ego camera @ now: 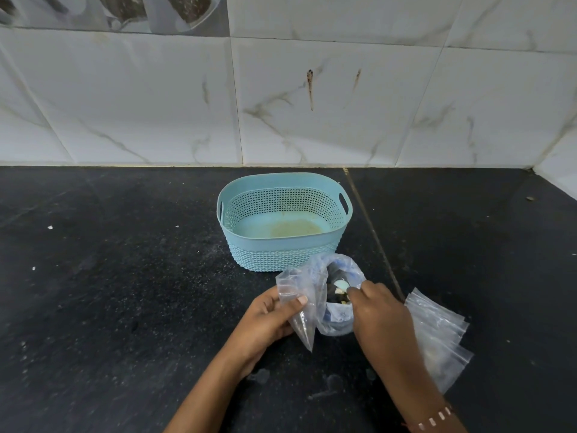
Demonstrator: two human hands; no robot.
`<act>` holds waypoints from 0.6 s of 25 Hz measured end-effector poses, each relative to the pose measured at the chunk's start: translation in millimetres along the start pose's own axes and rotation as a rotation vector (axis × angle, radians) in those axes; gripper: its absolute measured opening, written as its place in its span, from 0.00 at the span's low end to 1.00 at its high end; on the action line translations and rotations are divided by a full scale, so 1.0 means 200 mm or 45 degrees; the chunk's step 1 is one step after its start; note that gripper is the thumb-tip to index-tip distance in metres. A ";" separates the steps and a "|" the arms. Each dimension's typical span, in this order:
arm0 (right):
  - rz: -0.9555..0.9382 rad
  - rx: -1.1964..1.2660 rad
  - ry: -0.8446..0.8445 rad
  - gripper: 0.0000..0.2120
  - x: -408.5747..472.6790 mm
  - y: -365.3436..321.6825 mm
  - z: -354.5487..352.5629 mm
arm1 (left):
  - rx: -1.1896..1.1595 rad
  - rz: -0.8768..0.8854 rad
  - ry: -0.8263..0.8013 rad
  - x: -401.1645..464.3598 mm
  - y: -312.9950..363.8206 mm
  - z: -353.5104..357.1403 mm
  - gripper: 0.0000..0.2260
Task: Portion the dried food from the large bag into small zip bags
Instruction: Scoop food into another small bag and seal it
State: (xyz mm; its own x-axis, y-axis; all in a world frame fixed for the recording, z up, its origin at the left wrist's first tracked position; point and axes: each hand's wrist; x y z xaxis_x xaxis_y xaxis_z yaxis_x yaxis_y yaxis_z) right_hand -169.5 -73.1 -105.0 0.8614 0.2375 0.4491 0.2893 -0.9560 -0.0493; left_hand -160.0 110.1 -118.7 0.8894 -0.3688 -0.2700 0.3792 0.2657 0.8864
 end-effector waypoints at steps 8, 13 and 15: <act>0.497 0.572 -0.151 0.07 0.02 -0.05 0.02 | -0.081 0.043 0.005 0.03 0.00 0.04 0.16; 0.752 0.833 -0.185 0.07 0.05 -0.03 0.01 | -0.077 0.096 -0.034 0.06 0.02 0.07 0.13; 0.907 0.977 -0.210 0.07 0.06 -0.01 0.00 | -0.062 0.118 -0.038 0.06 0.03 0.08 0.13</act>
State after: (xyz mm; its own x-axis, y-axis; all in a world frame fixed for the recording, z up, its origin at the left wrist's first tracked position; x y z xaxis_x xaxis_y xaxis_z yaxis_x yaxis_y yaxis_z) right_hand -159.0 -68.3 -98.7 0.9654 -0.2593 -0.0295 -0.1683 -0.5324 -0.8296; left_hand -150.9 93.8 -110.5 0.9137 -0.3664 -0.1757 0.3081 0.3427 0.8875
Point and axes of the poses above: each hand's wrist, its own x-axis towards the middle knuckle, its own z-axis out of the palm, y = z × x, and after that the axes turned 4 degrees about -z, right-handed
